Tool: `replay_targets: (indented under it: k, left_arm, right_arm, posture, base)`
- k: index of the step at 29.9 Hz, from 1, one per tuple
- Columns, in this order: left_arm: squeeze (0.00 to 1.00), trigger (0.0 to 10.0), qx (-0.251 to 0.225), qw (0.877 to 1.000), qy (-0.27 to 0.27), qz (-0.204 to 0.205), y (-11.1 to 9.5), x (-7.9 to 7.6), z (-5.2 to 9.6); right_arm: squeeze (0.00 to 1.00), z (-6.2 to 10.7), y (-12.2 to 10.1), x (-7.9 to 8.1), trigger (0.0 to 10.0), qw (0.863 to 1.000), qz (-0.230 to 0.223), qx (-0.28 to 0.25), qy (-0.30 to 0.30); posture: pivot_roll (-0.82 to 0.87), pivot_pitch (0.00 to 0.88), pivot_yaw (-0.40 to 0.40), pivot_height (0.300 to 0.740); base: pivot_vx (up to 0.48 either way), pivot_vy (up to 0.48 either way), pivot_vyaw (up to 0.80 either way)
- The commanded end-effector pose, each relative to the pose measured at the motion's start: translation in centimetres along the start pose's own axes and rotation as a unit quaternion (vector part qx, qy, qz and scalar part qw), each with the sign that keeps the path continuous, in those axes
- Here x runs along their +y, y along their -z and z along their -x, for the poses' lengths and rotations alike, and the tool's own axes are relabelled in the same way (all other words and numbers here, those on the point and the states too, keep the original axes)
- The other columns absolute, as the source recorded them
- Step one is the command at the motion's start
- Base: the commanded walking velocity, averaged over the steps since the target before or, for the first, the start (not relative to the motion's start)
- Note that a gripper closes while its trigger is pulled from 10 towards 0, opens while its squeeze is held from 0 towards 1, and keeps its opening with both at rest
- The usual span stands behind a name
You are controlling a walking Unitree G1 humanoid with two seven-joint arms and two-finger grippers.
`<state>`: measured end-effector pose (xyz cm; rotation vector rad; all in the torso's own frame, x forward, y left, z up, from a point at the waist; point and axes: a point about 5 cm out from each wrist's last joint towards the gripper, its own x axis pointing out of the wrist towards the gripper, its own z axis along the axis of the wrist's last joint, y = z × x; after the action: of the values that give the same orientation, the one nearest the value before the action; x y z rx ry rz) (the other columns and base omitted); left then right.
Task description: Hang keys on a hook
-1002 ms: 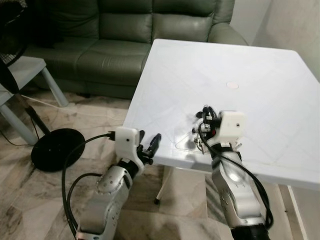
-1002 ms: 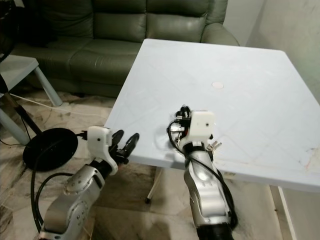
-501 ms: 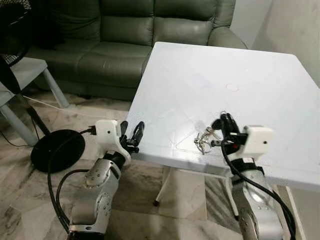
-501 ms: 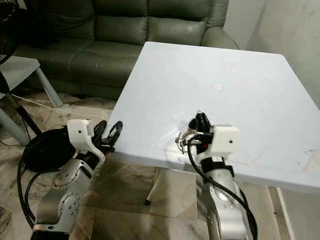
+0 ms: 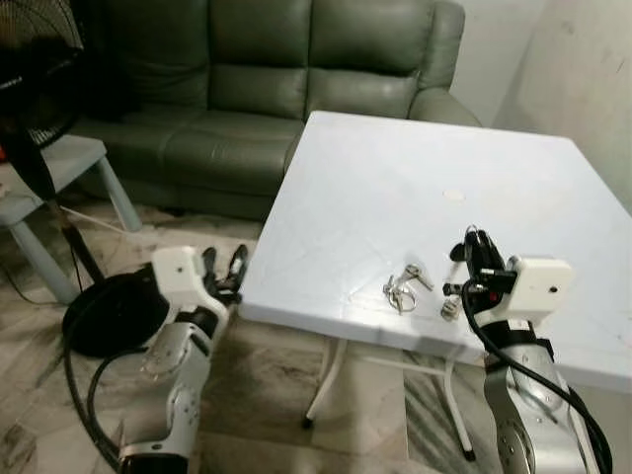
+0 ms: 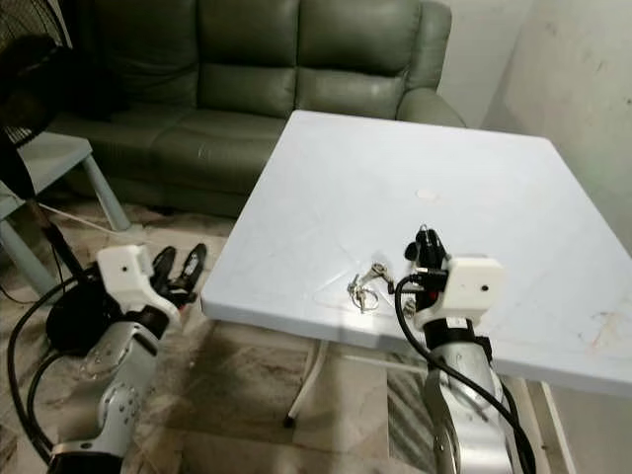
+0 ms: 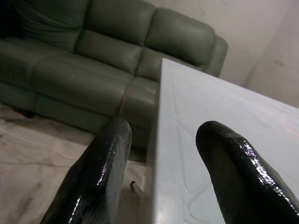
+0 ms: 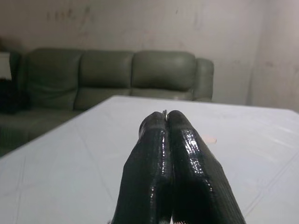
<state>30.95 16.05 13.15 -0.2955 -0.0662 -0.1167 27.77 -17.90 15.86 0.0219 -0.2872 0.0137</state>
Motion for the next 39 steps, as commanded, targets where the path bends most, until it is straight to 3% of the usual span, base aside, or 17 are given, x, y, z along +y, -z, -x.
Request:
replay_targets:
  k: [1,8,23,39]
  left_arm:
    - [0.0,10.0,-0.014,1.0,0.007,-0.002,-0.7,-0.1,-0.6]
    - [0.0,10.0,-0.03,1.0,-0.008,-0.003,-1.7,0.7,-1.7]
    - [0.0,10.0,-0.019,1.0,-0.001,0.006,-1.4,0.2,-3.0]
    - [0.0,10.0,-0.026,0.999,-0.016,0.014,-2.0,0.9,-3.6]
  right_arm:
    - [0.0,-0.4,0.1,-0.3,10.0,1.0,0.009,0.006,-0.001]
    - [0.0,-1.7,0.6,-0.9,10.0,0.999,0.029,0.026,0.004]
    - [0.0,-3.1,1.2,1.1,10.0,0.999,0.002,0.038,-0.016]
    - [0.0,-2.4,1.7,1.1,10.0,0.999,-0.011,0.04,0.013]
  posture:
    - [0.02,0.0,-0.043,0.74]
    - [0.04,0.0,-0.044,0.74]
    - [0.04,0.0,-0.027,0.74]
    - [0.02,0.0,0.0,0.74]
  base:
    - [0.0,0.0,0.0]
    - [0.0,0.0,0.0]
    - [0.0,0.0,-0.66]
    - [0.0,0.0,-0.72]
